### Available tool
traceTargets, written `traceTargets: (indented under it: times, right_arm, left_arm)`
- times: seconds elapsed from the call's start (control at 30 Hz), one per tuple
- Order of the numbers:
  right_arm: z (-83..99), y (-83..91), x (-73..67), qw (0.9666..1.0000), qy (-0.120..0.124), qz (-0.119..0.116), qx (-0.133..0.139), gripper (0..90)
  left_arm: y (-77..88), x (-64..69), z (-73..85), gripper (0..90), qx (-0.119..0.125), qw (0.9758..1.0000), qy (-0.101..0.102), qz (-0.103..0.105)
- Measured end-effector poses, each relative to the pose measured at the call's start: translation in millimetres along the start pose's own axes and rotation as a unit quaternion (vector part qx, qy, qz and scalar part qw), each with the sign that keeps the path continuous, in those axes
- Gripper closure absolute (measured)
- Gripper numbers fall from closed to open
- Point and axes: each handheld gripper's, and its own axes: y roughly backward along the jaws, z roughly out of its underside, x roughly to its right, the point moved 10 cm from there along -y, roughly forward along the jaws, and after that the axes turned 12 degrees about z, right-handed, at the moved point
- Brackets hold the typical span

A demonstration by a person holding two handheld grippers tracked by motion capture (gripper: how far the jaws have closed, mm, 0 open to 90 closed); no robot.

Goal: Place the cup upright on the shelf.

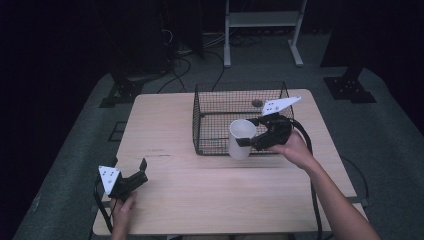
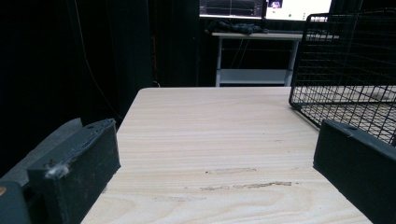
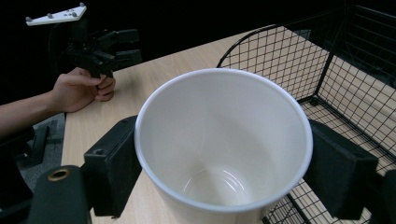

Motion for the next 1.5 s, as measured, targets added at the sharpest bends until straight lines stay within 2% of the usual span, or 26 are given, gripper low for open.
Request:
traceTargets:
  times: [0.57,1.5]
  right_arm:
    - [-26.0,-11.1,11.9,1.0000,0.002,-0.005,0.003,18.7]
    - [-63.7,-42.9,38.9,1.0000,-0.001,0.006,0.003,18.8]
  left_arm:
    - [0.1,-0.1,-0.1,0.0,0.001,1.0000,0.001,0.001]
    - [0.2,-0.2,-0.1,0.0,0.001,1.0000,0.002,0.002]
